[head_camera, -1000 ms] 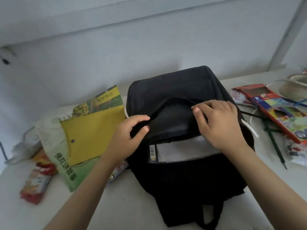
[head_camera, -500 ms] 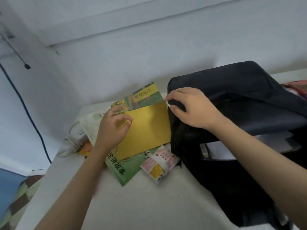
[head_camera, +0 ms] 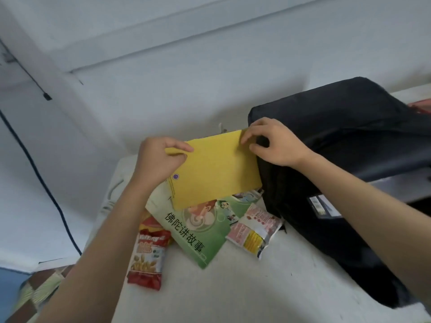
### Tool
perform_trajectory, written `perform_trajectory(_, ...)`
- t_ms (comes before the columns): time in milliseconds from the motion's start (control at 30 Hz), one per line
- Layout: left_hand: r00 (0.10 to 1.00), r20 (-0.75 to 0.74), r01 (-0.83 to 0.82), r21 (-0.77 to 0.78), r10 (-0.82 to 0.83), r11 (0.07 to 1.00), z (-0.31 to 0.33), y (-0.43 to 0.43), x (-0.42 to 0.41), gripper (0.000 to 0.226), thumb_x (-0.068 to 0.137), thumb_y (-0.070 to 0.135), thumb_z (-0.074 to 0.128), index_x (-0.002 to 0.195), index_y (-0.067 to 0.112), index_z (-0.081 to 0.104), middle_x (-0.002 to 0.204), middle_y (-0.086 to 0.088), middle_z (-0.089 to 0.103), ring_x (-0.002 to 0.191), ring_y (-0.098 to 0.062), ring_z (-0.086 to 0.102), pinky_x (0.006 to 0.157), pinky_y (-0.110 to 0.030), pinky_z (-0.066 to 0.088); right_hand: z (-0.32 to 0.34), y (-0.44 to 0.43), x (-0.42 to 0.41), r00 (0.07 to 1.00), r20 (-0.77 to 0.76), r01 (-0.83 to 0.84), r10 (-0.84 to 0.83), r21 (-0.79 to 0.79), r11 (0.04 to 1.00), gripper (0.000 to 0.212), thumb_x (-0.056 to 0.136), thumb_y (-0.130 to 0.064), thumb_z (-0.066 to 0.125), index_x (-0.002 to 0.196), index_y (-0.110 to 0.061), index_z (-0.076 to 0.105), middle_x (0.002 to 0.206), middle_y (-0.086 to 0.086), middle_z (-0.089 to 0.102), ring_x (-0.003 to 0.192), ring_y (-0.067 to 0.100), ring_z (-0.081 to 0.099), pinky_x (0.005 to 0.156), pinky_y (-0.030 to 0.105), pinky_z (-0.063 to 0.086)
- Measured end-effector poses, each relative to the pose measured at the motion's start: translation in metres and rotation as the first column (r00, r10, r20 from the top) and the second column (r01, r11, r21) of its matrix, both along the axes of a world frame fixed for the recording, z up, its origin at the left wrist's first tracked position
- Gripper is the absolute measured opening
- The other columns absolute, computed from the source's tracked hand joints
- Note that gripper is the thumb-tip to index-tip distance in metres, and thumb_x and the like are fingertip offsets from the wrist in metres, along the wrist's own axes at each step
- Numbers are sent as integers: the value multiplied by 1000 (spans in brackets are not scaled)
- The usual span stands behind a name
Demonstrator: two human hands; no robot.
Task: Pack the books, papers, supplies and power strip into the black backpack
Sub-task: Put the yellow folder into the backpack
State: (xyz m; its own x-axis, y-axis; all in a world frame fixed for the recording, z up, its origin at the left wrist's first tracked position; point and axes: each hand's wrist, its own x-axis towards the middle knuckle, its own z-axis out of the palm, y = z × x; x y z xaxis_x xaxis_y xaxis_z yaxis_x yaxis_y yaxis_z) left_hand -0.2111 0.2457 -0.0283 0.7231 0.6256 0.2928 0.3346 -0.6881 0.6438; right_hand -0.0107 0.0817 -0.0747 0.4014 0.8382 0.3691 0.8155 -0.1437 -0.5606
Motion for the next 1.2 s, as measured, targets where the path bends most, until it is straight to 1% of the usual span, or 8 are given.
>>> perform_trajectory(67,998,61,15,-19,-14,1000,19,-2,1,32,75,-1,69,75,31,70,86,18,66,69,-2,60,61,-1,40,4,-4,-2,996,-85,10,0,108,994,24,82,-6,63,97,-23,70,105,-3,58,108,15,48,93,27,34)
perform_trajectory(233,978,185,124,-145,-96,982,62,3,3,41,70,-4,71,66,37,73,72,20,69,76,9,61,72,-4,41,24,-18,-6,915,-390,11,103,278,960,24,86,-2,61,102,-19,67,109,-15,61,106,-3,51,94,11,33)
perform_trajectory(467,924,334,334,-460,-188,823,81,4,22,47,77,-11,58,63,30,76,63,9,70,60,-6,65,58,-16,51,64,-47,-6,760,-578,-31,298,425,905,38,89,6,49,109,-23,65,116,-15,65,112,5,57,100,30,43)
perform_trajectory(667,855,456,504,-618,-248,603,66,-9,43,29,64,5,63,70,31,75,71,8,71,61,-8,65,51,-20,52,64,-72,0,686,-691,206,229,486,849,55,86,9,39,104,-31,72,122,-7,64,117,17,54,101,39,42)
perform_trajectory(767,839,441,541,-625,-318,562,57,-20,54,31,70,3,58,78,27,76,79,7,73,64,-10,67,48,-24,53,54,-87,1,670,-726,344,155,489,801,56,85,7,39,99,-35,73,120,-13,65,122,17,50,100,37,39)
perform_trajectory(933,853,247,516,-532,-460,671,48,-40,78,44,80,-13,57,100,24,69,118,1,63,82,-13,69,66,-27,58,54,-123,-1,634,-773,413,29,371,831,50,85,6,43,101,-31,73,114,-11,68,97,14,60,79,26,50)
perform_trajectory(1067,790,270,603,-508,-550,616,50,-55,96,52,79,-20,49,106,22,65,118,1,62,89,-8,67,69,-20,54,56,-155,-6,583,-812,393,16,299,870,56,87,12,41,108,-31,69,108,-18,69,90,13,66,74,34,55)
perform_trajectory(1200,725,256,665,-503,-639,552,46,-74,115,59,78,-24,44,110,22,64,114,-2,64,93,-8,65,70,-20,54,49,-176,-11,478,-876,456,70,315,832,60,83,19,38,116,-24,64,100,-21,70,88,6,68,66,24,56)
